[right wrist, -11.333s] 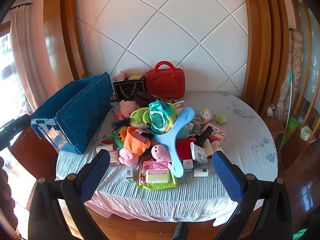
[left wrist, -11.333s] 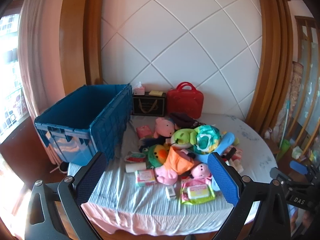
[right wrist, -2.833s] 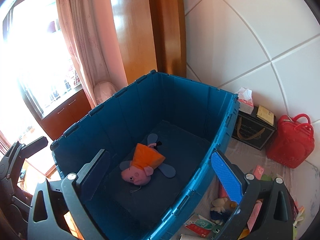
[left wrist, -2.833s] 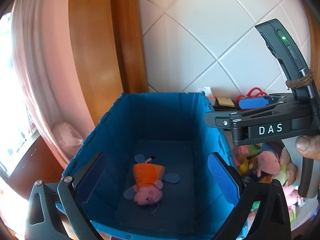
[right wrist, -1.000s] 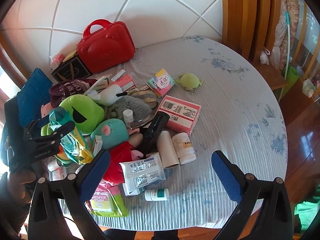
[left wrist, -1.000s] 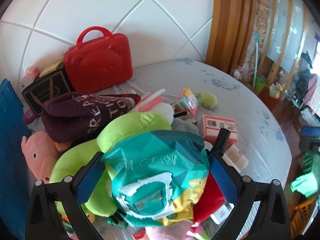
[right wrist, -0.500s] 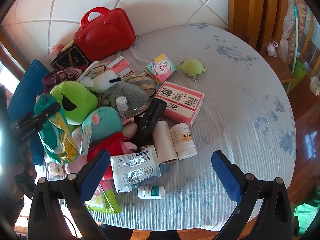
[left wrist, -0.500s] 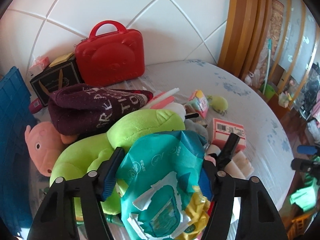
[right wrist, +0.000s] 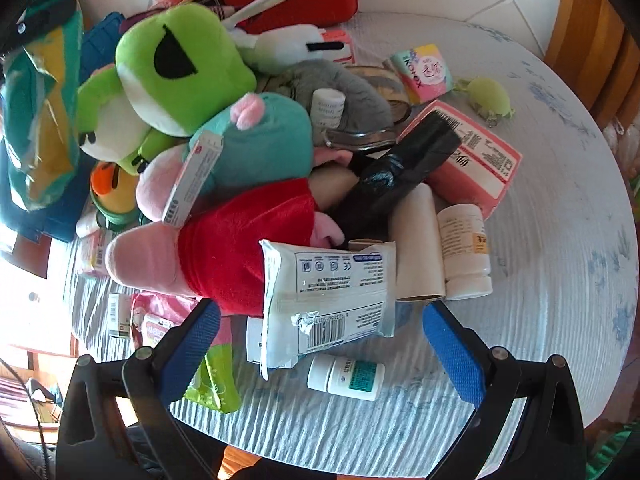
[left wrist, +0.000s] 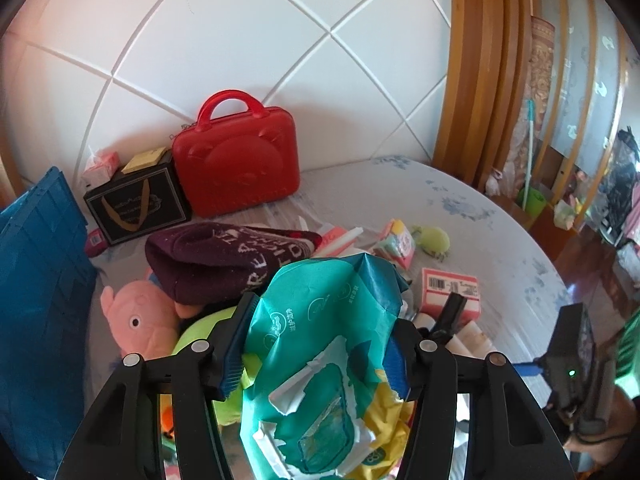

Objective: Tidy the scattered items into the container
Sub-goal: 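Grasp the teal wet-wipe pack with the left tool while the right tool grasps a white packet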

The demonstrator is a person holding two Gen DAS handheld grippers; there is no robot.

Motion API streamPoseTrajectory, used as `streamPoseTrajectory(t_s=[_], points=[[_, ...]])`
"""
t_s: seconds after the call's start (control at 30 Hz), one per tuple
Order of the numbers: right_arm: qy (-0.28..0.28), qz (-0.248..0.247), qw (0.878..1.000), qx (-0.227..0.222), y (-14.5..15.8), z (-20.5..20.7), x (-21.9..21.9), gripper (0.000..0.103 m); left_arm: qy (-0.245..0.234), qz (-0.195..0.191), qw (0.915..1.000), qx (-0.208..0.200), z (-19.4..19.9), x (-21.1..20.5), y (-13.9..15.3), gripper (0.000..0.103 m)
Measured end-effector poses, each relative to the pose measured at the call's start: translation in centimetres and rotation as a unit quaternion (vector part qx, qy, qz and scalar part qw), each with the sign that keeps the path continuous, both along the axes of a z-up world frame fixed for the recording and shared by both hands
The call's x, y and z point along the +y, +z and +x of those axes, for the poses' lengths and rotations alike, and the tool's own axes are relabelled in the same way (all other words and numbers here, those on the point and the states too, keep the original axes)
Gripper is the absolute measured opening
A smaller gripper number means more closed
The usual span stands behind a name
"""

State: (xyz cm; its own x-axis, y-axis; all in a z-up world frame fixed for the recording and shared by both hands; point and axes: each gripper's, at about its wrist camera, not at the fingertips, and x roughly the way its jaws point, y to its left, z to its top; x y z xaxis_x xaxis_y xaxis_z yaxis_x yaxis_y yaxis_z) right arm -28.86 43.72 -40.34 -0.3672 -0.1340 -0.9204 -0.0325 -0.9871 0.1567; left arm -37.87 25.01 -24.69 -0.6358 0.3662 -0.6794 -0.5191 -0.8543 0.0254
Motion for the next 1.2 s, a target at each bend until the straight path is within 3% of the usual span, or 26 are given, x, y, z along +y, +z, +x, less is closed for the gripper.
streamPoseTrajectory(t_s=[0.1, 0.17, 0.2, 0.27, 0.37, 0.47, 1.2], points=[[-0.004, 0.019, 1.000, -0.020, -1.9, -0.5, -0.3, 0.101, 0.007, -0.003, 1.0000, -0.002, 0.0, -0.7, 0.1, 0.055], [-0.013, 0.019, 0.999, -0.028, -2.4, -0.7, 0.1, 0.072, 0.010, -0.002, 0.9999, -0.001, 0.0, -1.1, 0.2, 0.055], [-0.015, 0.018, 0.999, -0.030, -2.5, -0.7, 0.3, 0.070, 0.010, -0.001, 0.9999, -0.001, 0.0, -1.3, 0.3, 0.055], [-0.017, 0.024, 0.999, -0.036, -2.5, -0.6, 0.4, 0.044, 0.011, 0.001, 0.9999, 0.000, 0.0, -1.4, 0.5, 0.055], [-0.029, 0.030, 0.999, -0.035, -2.0, -0.5, 0.9, 0.029, 0.011, 0.006, 0.9999, 0.002, 0.0, -1.4, 0.9, 0.055], [-0.039, 0.022, 0.999, -0.025, -1.1, -0.2, 1.7, 0.020, 0.011, 0.011, 0.9999, 0.003, 0.1, -1.4, 1.3, 0.055], [-0.046, 0.010, 0.994, 0.102, 12.6, 1.4, 2.7, 0.018, 0.020, 0.042, 0.9973, 0.057, 2.9, -2.0, 7.5, 0.055]])
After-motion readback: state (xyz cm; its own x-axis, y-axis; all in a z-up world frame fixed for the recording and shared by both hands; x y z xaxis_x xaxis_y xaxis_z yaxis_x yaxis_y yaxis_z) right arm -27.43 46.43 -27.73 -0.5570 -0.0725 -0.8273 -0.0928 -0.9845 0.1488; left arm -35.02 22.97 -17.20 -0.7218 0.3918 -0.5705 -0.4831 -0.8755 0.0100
